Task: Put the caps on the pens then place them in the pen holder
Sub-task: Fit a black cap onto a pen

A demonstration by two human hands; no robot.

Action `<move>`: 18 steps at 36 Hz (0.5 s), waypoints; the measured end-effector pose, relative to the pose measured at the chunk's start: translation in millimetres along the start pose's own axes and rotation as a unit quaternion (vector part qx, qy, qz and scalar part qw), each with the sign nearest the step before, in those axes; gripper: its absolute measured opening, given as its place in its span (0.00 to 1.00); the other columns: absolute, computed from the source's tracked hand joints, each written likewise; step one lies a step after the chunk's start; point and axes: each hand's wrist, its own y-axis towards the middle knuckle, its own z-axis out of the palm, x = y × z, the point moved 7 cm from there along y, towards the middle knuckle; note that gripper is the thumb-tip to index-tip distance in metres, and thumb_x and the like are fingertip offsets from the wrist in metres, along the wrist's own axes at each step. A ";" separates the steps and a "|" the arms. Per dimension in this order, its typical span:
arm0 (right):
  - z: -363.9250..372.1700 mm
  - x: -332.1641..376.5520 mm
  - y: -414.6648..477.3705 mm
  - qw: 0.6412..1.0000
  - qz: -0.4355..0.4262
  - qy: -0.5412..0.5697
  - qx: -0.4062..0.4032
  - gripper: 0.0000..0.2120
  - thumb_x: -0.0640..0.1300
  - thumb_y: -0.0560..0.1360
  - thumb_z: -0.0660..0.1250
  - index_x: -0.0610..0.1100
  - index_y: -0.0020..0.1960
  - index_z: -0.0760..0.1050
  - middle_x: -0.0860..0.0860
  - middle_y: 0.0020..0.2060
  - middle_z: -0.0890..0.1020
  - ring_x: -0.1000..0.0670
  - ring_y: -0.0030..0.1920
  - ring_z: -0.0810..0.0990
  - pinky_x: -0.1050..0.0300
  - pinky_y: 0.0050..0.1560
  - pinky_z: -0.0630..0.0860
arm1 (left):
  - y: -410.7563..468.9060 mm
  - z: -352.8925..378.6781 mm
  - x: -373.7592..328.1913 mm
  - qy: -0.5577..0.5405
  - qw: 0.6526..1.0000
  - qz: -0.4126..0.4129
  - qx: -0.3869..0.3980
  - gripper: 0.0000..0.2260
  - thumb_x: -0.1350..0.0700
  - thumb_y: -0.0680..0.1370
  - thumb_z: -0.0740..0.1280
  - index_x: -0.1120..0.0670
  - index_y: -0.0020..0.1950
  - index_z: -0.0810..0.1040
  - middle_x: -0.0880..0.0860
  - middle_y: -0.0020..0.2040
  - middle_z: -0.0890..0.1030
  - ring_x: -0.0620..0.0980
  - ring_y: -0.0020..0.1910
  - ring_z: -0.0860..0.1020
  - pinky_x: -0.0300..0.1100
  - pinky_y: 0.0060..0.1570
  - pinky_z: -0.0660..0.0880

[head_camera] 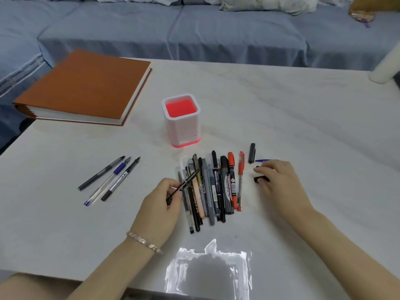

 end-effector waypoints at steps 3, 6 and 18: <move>5.2 -16.8 -4.2 0.997 0.013 -0.043 0.057 0.13 0.38 0.74 0.64 0.42 0.57 0.77 0.45 0.53 0.77 0.41 0.58 0.69 0.49 0.58 0.69 | -1.5 6.6 -8.6 -0.008 1.000 0.011 0.017 0.07 0.58 0.77 0.61 0.46 0.50 0.72 0.45 0.41 0.77 0.38 0.38 0.74 0.23 0.36 0.66; 8.6 -20.6 -7.7 0.996 0.008 -0.067 0.056 0.08 0.40 0.74 0.66 0.40 0.52 0.79 0.45 0.49 0.77 0.41 0.54 0.71 0.51 0.54 0.69 | -4.0 10.6 -18.5 -0.016 0.999 0.026 0.035 0.09 0.58 0.77 0.61 0.44 0.51 0.72 0.44 0.38 0.77 0.37 0.33 0.73 0.24 0.35 0.67; -16.4 18.2 -28.1 0.924 0.113 0.364 0.028 0.08 0.37 0.75 0.63 0.49 0.43 0.76 0.59 0.28 0.78 0.63 0.29 0.74 0.76 0.35 0.70 | -17.2 17.3 -41.5 -0.035 0.993 0.064 0.092 0.11 0.58 0.78 0.59 0.41 0.48 0.72 0.48 0.37 0.82 0.50 0.39 0.79 0.36 0.42 0.72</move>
